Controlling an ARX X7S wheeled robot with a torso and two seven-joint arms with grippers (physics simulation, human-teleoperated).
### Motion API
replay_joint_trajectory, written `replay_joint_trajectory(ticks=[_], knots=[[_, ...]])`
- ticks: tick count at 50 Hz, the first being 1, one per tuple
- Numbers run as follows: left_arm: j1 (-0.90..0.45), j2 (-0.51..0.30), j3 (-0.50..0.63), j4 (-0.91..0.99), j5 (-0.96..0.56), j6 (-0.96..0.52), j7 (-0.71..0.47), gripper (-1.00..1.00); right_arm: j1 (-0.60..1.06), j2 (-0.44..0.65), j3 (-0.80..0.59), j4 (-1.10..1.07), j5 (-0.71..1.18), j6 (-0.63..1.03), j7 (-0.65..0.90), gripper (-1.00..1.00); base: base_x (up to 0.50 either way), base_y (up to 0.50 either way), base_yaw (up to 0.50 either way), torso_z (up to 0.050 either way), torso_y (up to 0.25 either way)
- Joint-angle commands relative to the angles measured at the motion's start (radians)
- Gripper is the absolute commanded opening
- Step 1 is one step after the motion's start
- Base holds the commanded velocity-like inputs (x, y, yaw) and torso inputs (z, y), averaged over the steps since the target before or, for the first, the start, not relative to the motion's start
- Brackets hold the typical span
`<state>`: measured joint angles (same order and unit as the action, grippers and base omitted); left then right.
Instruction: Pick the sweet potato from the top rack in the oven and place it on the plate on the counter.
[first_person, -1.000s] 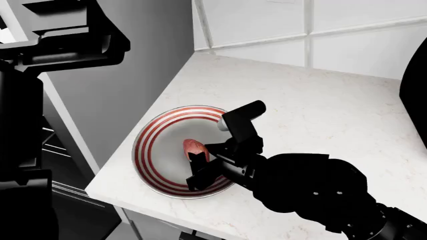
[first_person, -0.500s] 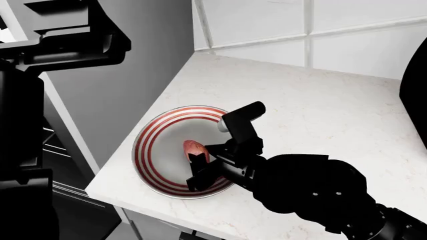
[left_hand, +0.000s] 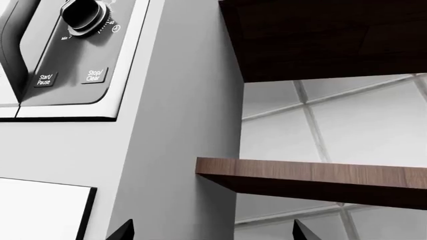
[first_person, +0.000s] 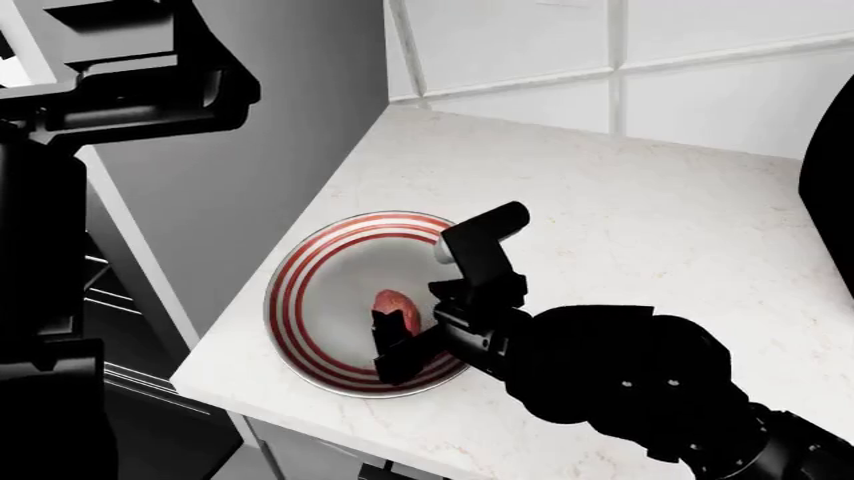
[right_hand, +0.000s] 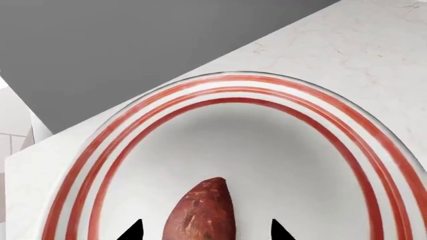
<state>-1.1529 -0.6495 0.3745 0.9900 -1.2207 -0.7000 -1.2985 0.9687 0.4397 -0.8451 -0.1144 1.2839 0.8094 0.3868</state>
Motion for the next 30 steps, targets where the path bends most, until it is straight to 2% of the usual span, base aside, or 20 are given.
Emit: replay_joint_trajectory(ticks=[1, 11, 20, 30], knots=[[0.000, -0.001, 0.005, 0.001, 0.001, 0.004, -0.003, 1.00, 0.004, 0.000, 0.000, -0.001, 0.000, 0.005, 0.004, 1.00, 0.00, 0.00, 0.00, 0.000, 0.000], [-0.014, -0.005, 0.006, 0.000, -0.011, 0.003, -0.009, 1.00, 0.027, 0.006, 0.023, -0.042, 0.026, 0.006, 0.024, 1.00, 0.00, 0.00, 0.00, 0.000, 0.000], [-0.019, -0.001, 0.013, -0.004, -0.011, 0.004, -0.007, 1.00, 0.185, 0.001, 0.132, -0.138, 0.148, 0.023, 0.096, 1.00, 0.00, 0.00, 0.00, 0.000, 0.000], [-0.017, -0.003, 0.018, -0.002, -0.008, 0.005, -0.008, 1.00, 0.342, 0.014, 0.213, -0.170, 0.178, 0.021, 0.129, 1.00, 0.00, 0.00, 0.00, 0.000, 0.000]])
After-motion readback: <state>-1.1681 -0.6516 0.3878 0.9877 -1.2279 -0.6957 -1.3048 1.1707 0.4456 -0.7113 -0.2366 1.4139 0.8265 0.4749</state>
